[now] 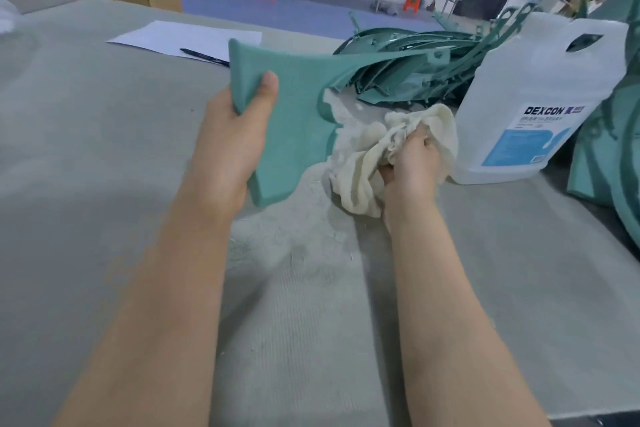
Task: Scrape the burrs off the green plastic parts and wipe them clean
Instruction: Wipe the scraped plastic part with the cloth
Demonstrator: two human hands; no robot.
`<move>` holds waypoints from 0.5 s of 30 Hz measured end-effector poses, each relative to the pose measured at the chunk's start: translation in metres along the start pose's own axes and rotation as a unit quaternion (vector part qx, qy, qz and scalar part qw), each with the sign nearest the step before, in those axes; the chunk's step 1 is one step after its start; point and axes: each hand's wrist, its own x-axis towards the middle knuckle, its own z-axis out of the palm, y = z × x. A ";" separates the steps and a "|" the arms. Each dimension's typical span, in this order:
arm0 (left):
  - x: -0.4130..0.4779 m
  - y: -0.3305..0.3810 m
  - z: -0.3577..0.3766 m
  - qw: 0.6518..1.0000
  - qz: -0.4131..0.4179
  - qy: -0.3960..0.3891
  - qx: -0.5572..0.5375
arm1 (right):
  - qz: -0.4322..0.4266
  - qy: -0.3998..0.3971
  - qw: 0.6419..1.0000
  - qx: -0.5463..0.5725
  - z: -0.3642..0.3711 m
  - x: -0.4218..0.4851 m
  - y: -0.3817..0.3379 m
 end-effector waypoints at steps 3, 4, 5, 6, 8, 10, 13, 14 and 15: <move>0.000 -0.003 0.004 0.999 -0.022 0.007 -0.047 | 0.013 -0.059 0.997 0.054 0.005 -0.011 -0.007; 0.000 -0.004 0.005 0.998 -0.026 0.013 -0.058 | 0.000 -0.080 0.995 0.054 0.007 -0.016 -0.009; 0.000 -0.004 0.006 0.997 -0.029 0.019 -0.067 | -0.020 -0.095 0.995 0.034 0.010 -0.021 -0.010; 0.000 -0.005 0.007 0.996 -0.033 0.025 -0.075 | -0.050 -0.106 0.993 0.002 0.013 -0.028 -0.011; -0.001 -0.005 0.007 0.995 -0.043 0.031 -0.087 | -0.133 -0.118 0.983 -0.050 0.018 -0.043 -0.011; -0.001 -0.005 0.008 0.992 -0.050 0.023 -0.113 | -0.208 -0.141 0.965 -0.074 0.022 -0.052 -0.007; -0.001 -0.005 0.011 0.983 -0.055 0.007 -0.175 | -0.259 -0.205 0.935 -0.133 0.027 -0.056 0.003; -0.001 -0.005 0.012 0.979 -0.060 0.002 -0.193 | -0.257 -0.220 0.930 -0.143 0.028 -0.054 0.006; -0.002 -0.005 0.014 0.977 -0.067 -0.002 -0.202 | -0.257 -0.222 0.929 -0.150 0.028 -0.052 0.009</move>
